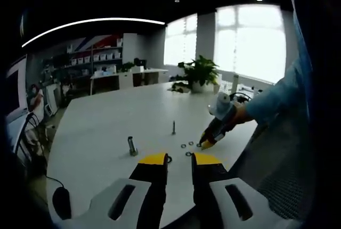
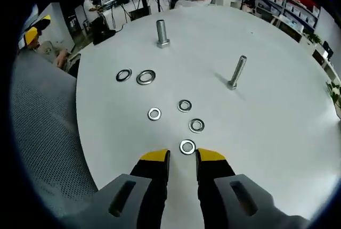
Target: Place the washer onto the threaded stud by aligning its center hole with the stud, sliding it down to the base, and recovering from edge contact or off-axis alignment until the washer reaches the visible bottom stop.
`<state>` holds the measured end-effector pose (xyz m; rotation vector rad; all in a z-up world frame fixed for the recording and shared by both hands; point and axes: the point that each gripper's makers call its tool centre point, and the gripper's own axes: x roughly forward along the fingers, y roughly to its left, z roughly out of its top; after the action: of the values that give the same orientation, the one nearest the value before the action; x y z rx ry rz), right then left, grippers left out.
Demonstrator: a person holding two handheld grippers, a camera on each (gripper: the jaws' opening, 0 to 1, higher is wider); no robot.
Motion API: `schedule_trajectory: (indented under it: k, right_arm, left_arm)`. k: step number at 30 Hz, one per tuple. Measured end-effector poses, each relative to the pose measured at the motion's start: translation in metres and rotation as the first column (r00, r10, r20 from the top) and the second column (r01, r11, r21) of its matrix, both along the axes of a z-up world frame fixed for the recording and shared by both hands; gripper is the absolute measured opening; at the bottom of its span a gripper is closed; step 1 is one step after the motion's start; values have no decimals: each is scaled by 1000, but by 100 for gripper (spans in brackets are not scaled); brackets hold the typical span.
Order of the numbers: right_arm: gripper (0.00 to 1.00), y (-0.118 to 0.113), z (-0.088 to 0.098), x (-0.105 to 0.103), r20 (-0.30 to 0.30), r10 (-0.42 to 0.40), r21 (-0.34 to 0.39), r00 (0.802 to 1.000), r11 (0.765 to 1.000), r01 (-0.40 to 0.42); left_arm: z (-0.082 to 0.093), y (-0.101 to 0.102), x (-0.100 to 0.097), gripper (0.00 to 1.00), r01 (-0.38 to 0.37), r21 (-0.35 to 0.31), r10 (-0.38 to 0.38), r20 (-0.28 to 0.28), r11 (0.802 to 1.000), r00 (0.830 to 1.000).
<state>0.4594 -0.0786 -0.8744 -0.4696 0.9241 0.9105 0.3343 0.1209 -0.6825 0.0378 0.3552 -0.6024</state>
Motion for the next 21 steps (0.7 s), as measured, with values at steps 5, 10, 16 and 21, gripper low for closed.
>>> schedule_trajectory:
  k: [5,10,16,21]
  right_arm:
    - [17,0,0,4,18,-25,6,1000,1000,25]
    - [17,1,0,5,29,-28,-5,999,1000,28]
    - [16,1,0,7,35,-40,-1,999,999,40]
    - [16,1,0,8,35,-48,-5,998,999,48]
  left_arm:
    - [1,0,0,16,1,-1,-1,4,1000,1000]
    - [0,-1,0,16,4,-1,-4,3,1000,1000]
    - [0,-1,-1,16,5,-1,-5,4,1000,1000]
    - [0,-1,-1,16,7,-1,-7,6,1000,1000]
